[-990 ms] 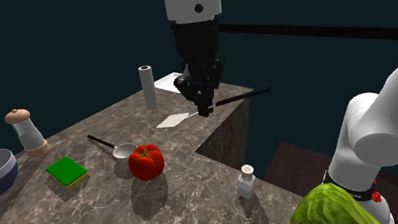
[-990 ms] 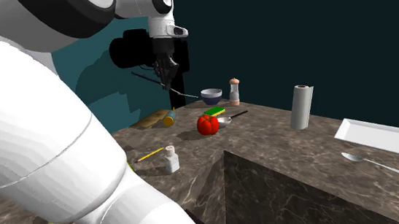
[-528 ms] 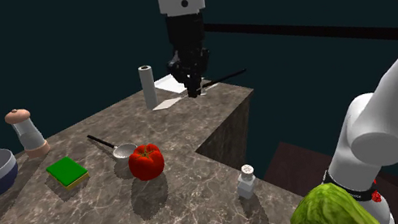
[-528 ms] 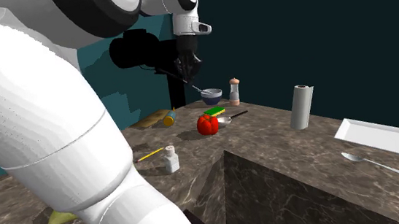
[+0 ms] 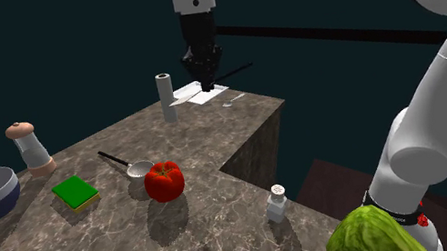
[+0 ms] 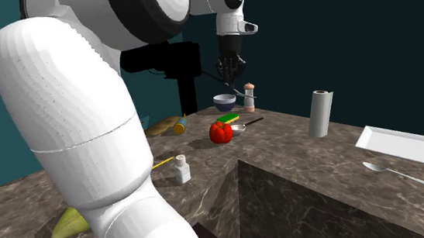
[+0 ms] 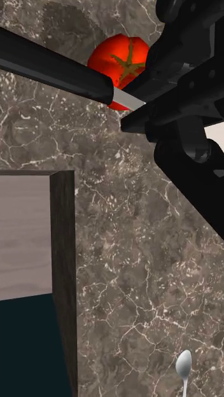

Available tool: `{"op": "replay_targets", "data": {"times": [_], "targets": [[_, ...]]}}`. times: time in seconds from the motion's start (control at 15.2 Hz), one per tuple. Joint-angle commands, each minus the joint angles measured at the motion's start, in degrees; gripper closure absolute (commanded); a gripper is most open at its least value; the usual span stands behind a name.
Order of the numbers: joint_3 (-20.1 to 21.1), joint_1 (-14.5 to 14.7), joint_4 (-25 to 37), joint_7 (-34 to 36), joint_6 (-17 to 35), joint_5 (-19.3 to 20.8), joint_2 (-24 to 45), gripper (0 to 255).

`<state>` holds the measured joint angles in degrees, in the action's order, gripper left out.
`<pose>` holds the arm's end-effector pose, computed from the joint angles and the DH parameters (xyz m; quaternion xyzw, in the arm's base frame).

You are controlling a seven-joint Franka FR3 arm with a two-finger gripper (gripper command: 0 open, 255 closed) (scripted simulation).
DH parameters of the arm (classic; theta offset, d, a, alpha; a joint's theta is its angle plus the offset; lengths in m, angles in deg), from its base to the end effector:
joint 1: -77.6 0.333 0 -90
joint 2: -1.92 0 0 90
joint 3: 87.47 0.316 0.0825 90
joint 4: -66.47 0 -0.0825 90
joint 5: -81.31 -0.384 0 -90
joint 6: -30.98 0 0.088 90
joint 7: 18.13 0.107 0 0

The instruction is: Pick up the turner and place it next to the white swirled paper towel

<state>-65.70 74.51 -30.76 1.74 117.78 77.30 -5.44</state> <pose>0.4767 0.1825 0.6237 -0.9994 0.0117 0.0333 0.0003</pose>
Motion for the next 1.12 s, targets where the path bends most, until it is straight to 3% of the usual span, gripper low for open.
{"op": "replay_targets", "data": {"times": [0.0,0.46,0.92,1.06], "targets": [[-1.1,-1.1,2.4,-2.1,-0.2,1.2,2.5,255],[-3.7,-3.7,14.9,-7.4,-2.6,5.0,13.3,255],[-5.8,-4.8,33.6,-11.9,-8.0,8.9,26.9,255],[-5.8,-5.1,30.6,-12.0,-6.0,8.6,26.0,255]]}}
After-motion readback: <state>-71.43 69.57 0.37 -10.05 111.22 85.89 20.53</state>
